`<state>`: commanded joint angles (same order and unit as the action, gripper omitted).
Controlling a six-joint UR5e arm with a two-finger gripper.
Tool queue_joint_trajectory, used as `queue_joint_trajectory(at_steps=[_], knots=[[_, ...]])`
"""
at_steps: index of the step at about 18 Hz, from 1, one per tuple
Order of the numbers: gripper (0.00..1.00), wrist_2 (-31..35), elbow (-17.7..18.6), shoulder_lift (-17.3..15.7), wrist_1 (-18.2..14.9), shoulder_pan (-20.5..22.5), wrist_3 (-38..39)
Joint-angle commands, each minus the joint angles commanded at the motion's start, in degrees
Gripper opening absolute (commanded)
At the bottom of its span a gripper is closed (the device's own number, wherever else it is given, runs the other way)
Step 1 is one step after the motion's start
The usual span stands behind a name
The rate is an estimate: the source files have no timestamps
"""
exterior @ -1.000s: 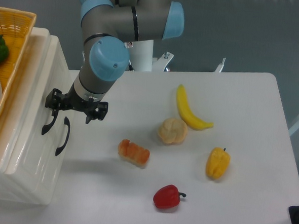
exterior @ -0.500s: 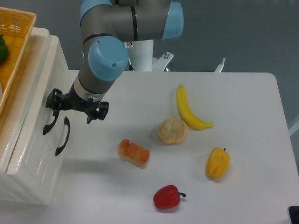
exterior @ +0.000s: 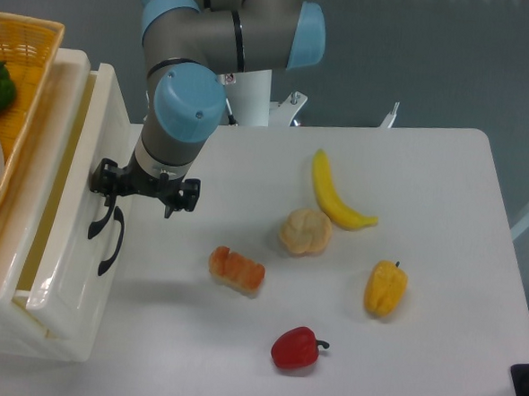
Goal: Slide the top white drawer open
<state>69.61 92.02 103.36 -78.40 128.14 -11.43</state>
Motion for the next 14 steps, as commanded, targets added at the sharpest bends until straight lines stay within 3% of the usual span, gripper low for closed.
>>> queue_joint_trajectory(at_steps=[14], knots=[[1.00, 0.18, -0.27, 0.18, 0.00, 1.41, -0.09]])
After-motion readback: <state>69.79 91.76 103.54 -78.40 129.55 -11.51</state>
